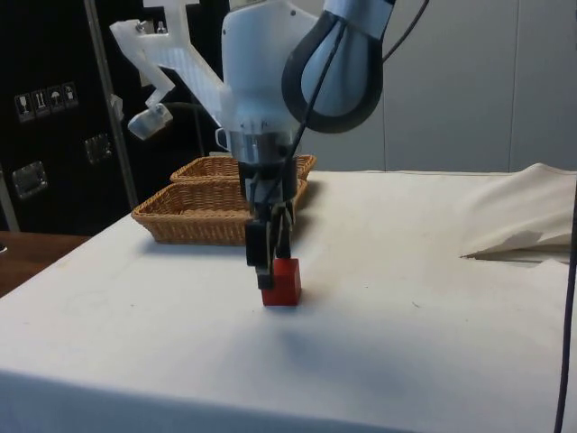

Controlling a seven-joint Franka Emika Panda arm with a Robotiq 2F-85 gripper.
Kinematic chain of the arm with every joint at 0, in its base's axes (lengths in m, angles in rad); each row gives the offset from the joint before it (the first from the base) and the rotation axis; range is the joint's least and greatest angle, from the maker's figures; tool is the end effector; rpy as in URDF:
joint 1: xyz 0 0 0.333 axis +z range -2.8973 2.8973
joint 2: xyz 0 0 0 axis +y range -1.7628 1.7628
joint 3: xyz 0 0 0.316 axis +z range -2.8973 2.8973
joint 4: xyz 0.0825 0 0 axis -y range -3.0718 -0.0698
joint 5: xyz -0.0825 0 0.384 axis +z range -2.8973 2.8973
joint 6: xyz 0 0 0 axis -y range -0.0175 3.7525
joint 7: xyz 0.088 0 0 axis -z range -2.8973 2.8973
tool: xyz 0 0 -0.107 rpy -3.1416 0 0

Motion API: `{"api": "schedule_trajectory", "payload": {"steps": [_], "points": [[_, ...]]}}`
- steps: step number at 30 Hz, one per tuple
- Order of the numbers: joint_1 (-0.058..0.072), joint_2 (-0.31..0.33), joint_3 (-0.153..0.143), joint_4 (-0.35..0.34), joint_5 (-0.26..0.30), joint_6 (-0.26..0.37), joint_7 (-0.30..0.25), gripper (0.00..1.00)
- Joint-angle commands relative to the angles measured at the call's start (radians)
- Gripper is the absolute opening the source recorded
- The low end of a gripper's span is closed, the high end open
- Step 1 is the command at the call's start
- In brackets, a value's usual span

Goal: Pick up the red cube and place it into the right basket.

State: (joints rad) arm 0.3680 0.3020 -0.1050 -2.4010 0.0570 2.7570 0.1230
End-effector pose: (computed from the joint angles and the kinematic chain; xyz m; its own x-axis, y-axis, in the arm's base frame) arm 0.4881 0.1270 0.1963 0.9940 0.0931 0.0569 0.0932 -0.9956 -0.0001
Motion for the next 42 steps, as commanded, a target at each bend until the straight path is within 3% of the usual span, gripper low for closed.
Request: {"api": "schedule_trajectory", "payload": {"steps": [1,2,3,13,16,17,18,26,27,30,32,33,34,35,36,37,42], "points": [[-0.006,0.004,0.010,0.000,0.015,0.012,-0.007,1.00],[0.000,0.004,0.000,0.000,0.000,0.002,0.000,1.00],[-0.005,0.007,0.009,0.000,0.013,0.015,-0.006,1.00],[0.006,0.036,-0.008,0.002,-0.013,0.043,0.008,1.00],[0.006,0.041,-0.008,0.003,-0.014,0.045,0.008,1.00],[0.000,0.035,0.000,0.002,-0.005,0.033,0.000,1.00],[0.005,0.042,-0.008,0.003,-0.014,0.045,0.008,1.00],[0.000,0.048,0.000,0.004,-0.005,0.034,0.000,1.00],[0.001,0.054,-0.001,0.007,-0.006,0.042,0.002,0.97],[0.000,0.055,0.000,0.007,-0.005,0.041,0.001,0.70],[0.000,0.056,0.000,0.007,-0.004,0.041,0.000,0.48],[0.000,0.056,0.000,0.007,-0.004,0.041,0.000,0.25],[0.000,0.052,0.000,0.006,-0.005,0.034,0.000,0.15],[0.000,0.056,0.001,0.007,-0.004,0.041,0.000,0.15],[0.000,0.056,0.001,0.007,-0.004,0.041,0.000,0.04],[0.000,0.056,0.001,0.007,-0.004,0.041,0.000,0.02],[0.000,0.056,0.001,0.007,-0.003,0.041,0.000,0.03]]}}
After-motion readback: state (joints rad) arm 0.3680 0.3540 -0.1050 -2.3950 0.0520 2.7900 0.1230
